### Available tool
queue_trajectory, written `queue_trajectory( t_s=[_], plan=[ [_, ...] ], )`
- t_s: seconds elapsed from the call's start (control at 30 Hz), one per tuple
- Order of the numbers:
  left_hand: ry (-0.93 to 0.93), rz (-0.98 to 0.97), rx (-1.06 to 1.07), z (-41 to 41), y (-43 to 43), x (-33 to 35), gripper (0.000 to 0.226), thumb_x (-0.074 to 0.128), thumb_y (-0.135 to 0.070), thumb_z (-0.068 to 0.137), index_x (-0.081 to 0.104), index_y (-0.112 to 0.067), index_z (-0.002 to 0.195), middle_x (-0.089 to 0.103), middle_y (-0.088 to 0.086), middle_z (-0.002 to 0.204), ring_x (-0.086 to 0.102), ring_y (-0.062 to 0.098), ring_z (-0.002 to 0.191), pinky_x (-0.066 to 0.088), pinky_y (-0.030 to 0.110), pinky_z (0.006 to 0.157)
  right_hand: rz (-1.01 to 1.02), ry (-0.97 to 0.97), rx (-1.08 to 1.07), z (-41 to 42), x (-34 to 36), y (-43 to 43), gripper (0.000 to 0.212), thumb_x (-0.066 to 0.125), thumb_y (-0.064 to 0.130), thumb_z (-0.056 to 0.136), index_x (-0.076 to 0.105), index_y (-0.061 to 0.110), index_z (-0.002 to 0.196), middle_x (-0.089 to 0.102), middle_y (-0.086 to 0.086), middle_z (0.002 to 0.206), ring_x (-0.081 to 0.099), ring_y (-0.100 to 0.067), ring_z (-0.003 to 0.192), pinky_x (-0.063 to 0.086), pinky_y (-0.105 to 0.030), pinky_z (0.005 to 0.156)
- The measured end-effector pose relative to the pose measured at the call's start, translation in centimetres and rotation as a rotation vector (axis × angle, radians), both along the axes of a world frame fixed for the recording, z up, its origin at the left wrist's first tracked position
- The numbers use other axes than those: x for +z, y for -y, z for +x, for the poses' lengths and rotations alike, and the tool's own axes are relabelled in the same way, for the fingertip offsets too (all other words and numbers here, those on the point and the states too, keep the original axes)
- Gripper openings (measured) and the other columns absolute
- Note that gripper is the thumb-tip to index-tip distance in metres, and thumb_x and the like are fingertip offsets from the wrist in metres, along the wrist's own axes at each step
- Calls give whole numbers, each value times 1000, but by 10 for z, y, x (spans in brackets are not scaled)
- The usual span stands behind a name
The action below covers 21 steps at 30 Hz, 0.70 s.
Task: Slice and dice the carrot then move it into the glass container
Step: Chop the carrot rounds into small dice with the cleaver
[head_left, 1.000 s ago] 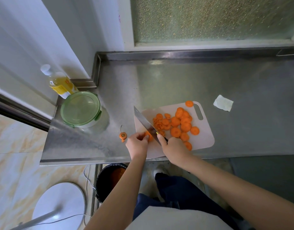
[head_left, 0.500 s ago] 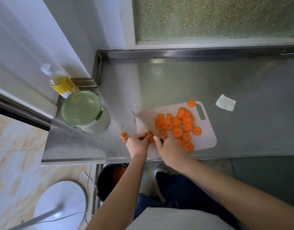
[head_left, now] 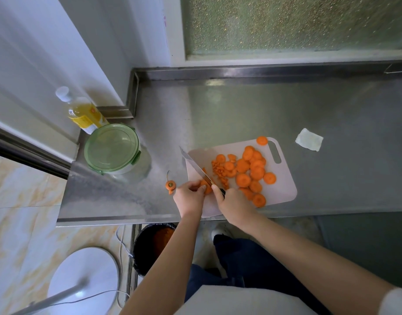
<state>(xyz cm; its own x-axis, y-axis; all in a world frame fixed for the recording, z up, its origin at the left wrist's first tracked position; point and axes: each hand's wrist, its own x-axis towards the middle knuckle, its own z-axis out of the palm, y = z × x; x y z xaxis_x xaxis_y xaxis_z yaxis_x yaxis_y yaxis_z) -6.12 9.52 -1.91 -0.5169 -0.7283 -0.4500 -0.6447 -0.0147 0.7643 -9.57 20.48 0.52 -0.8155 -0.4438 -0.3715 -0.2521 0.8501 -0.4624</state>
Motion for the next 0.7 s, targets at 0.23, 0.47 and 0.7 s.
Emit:
queue_trajectory(
  t_s=[0.23, 0.47, 0.7],
  plan=[
    [14, -7, 7, 1, 0, 1, 21, 72, -13, 80, 71, -10, 100, 71, 4, 92, 62, 11, 80, 51, 22, 78, -67, 159, -84, -12, 4, -2, 67, 29, 52, 99, 37, 10, 47, 41, -1, 46, 40, -13, 43, 26, -24, 44],
    [10, 16, 27, 1, 1, -1, 17, 73, -13, 79, 73, -11, 96, 72, 4, 91, 65, 16, 84, 50, 24, 79, -80, 175, -99, -15, 15, -9, 69, 21, 53, 99, 41, 9, 49, 48, -3, 51, 45, -14, 51, 30, -24, 48],
    [0, 12, 37, 2, -1, 0, 17, 71, -12, 81, 73, -11, 98, 72, 4, 92, 64, 16, 85, 50, 24, 80, -52, 177, -60, -14, 13, -13, 70, 20, 54, 98, 44, 9, 50, 49, -3, 53, 51, -20, 59, 30, -22, 49]
  ],
)
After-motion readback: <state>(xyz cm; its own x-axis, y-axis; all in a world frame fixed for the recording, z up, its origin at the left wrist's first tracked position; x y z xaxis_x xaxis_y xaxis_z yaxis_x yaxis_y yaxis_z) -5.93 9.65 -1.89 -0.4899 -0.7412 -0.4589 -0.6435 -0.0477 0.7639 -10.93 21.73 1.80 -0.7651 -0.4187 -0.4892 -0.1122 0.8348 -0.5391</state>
